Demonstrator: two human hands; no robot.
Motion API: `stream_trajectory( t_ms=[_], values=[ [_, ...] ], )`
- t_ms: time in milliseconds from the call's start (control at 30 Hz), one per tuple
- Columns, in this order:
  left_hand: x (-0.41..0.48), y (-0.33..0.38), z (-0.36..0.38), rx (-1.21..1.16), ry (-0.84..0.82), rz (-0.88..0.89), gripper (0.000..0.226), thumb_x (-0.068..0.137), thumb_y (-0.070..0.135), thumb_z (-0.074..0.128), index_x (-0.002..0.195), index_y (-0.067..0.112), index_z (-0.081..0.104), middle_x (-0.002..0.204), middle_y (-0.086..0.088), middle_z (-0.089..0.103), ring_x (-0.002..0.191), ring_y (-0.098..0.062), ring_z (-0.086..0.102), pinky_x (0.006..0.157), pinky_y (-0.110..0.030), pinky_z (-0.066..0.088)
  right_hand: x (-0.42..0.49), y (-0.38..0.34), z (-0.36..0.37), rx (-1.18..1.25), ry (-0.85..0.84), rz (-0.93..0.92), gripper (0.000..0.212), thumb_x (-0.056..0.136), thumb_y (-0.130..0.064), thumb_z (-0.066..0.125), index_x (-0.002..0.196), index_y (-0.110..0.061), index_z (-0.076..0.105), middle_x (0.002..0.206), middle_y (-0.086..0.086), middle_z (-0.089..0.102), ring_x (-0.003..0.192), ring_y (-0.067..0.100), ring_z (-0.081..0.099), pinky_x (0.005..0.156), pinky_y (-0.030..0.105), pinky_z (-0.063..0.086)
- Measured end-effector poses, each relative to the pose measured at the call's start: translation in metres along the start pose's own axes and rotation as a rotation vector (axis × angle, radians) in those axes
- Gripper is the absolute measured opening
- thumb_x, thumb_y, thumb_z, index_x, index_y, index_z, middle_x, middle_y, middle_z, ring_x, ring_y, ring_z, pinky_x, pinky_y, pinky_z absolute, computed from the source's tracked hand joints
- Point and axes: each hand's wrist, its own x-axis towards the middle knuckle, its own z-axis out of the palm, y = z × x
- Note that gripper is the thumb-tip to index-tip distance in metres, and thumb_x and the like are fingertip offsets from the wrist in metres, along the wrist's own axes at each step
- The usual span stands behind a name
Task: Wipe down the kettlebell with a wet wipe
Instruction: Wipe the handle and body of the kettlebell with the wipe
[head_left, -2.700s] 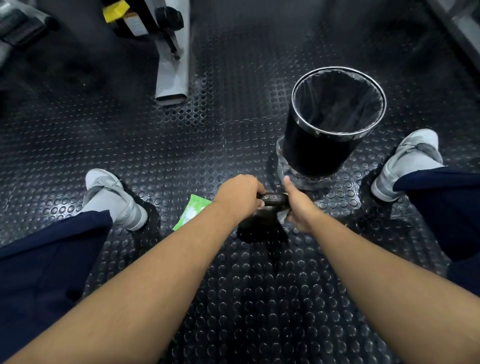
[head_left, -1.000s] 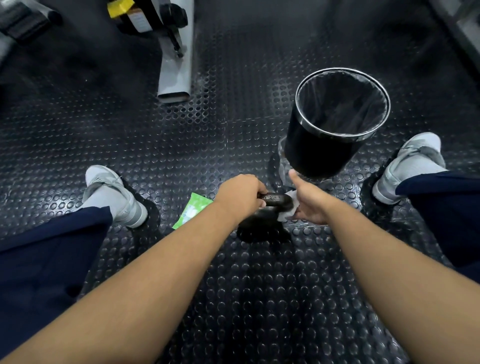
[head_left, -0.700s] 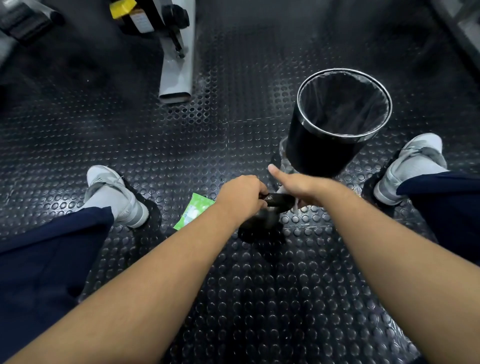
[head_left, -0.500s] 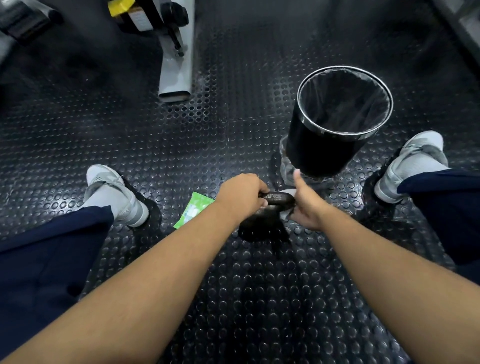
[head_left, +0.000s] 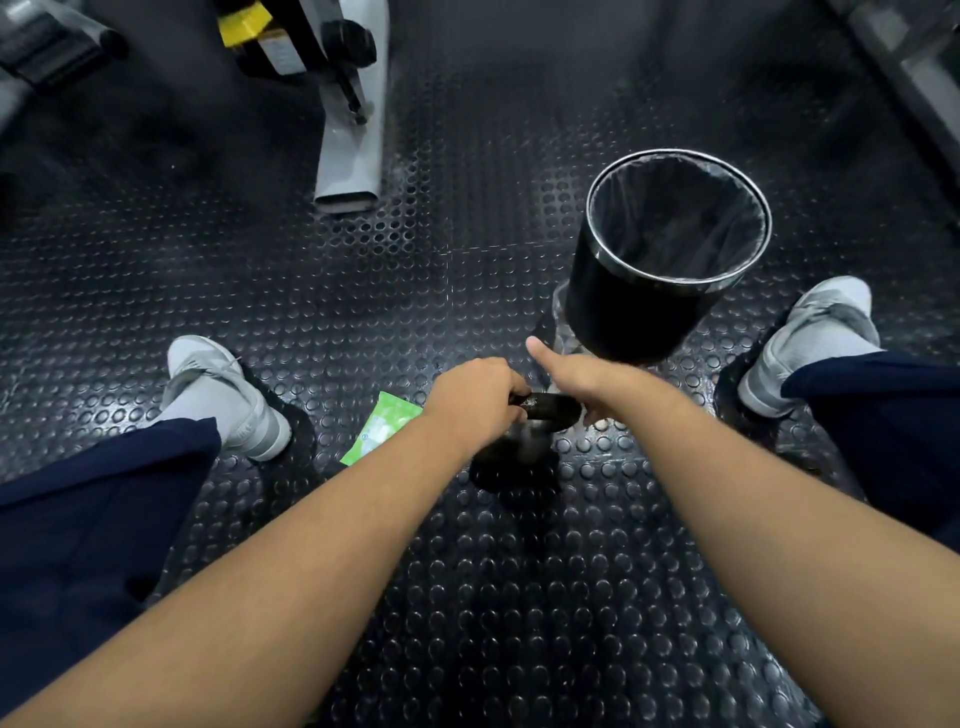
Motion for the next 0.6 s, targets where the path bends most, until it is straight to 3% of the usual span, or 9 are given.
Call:
stream_trajectory(
  t_ms=[67,133,200,267,333,400,467,533,600],
  values=[
    [0.0,0.0,-0.001,-0.004,-0.004,-0.003,0.032,0.093,0.042,0.069,0.125,0.041,0.069,0.119,0.008,0.062,0.113,-0.019,0.06,0.086,-0.038,0.054,0.01,0.014,0.014,0.025,0.113,-0.02,0.102,0.09,-0.088,0.021,0.152,-0.012,0.049,0.155,0.016,0.048,0.134,0.036,0.053,0.11,0.045,0.043],
    [0.001,0.0,-0.002,-0.02,-0.008,-0.014,0.035,0.092,0.043,0.071,0.127,0.041,0.068,0.123,0.009,0.062,0.115,-0.018,0.06,0.089,-0.038,0.053,0.023,0.034,0.025,0.307,0.068,0.01,0.119,0.075,-0.1,0.03,0.152,-0.013,0.049,0.149,0.012,0.054,0.136,0.032,0.052,0.117,0.051,0.037],
    [0.001,0.0,-0.002,-0.032,-0.008,-0.02,0.036,0.092,0.043,0.071,0.128,0.04,0.068,0.125,0.011,0.062,0.118,-0.017,0.059,0.093,-0.037,0.052,0.034,0.053,0.031,0.631,-0.03,0.061,0.123,0.068,-0.104,0.035,0.144,-0.009,0.057,0.135,0.013,0.067,0.116,0.03,0.066,0.101,0.049,0.054],
    [0.001,0.0,-0.002,-0.039,-0.012,-0.022,0.036,0.092,0.043,0.072,0.128,0.039,0.068,0.126,0.011,0.062,0.118,-0.017,0.059,0.095,-0.038,0.052,0.032,0.058,0.029,0.76,-0.067,0.062,0.102,0.089,-0.088,0.027,0.13,-0.002,0.064,0.109,0.017,0.077,0.083,0.026,0.076,0.067,0.034,0.061],
    [0.0,0.0,-0.001,-0.038,-0.006,-0.024,0.037,0.092,0.043,0.071,0.128,0.039,0.068,0.126,0.011,0.062,0.119,-0.016,0.059,0.095,-0.037,0.052,0.027,0.056,0.021,0.765,-0.065,0.05,0.089,0.095,-0.081,0.026,0.138,-0.009,0.057,0.103,0.013,0.078,0.077,0.025,0.077,0.062,0.032,0.059],
    [0.0,0.0,-0.002,-0.034,-0.007,-0.024,0.036,0.092,0.043,0.071,0.128,0.04,0.068,0.126,0.012,0.062,0.119,-0.016,0.058,0.094,-0.037,0.052,0.024,0.048,0.008,0.708,-0.101,0.016,0.08,0.095,-0.081,0.029,0.145,-0.022,0.048,0.115,0.014,0.076,0.09,0.028,0.076,0.078,0.04,0.06],
    [0.0,0.0,-0.003,-0.034,-0.013,-0.023,0.034,0.092,0.042,0.071,0.126,0.04,0.069,0.123,0.01,0.063,0.117,-0.017,0.059,0.093,-0.038,0.053,0.022,0.037,-0.005,0.567,-0.14,0.014,0.077,0.094,-0.082,0.028,0.139,-0.023,0.047,0.117,0.019,0.075,0.092,0.03,0.076,0.095,0.048,0.055],
    [0.0,0.001,-0.004,-0.025,-0.017,-0.021,0.033,0.092,0.043,0.07,0.125,0.04,0.07,0.12,0.009,0.063,0.115,-0.018,0.06,0.091,-0.04,0.054,0.016,0.022,-0.014,0.397,-0.149,0.002,0.083,0.092,-0.086,0.024,0.13,-0.016,0.05,0.1,0.019,0.078,0.081,0.028,0.074,0.089,0.045,0.054],
    [0.0,0.001,-0.003,-0.021,-0.013,-0.023,0.032,0.092,0.043,0.07,0.124,0.04,0.07,0.118,0.008,0.063,0.112,-0.019,0.06,0.088,-0.04,0.055,0.014,0.011,-0.014,0.239,-0.145,-0.006,0.105,0.08,-0.096,0.022,0.135,-0.012,0.054,0.096,0.017,0.078,0.082,0.032,0.071,0.082,0.043,0.053]
  ],
)
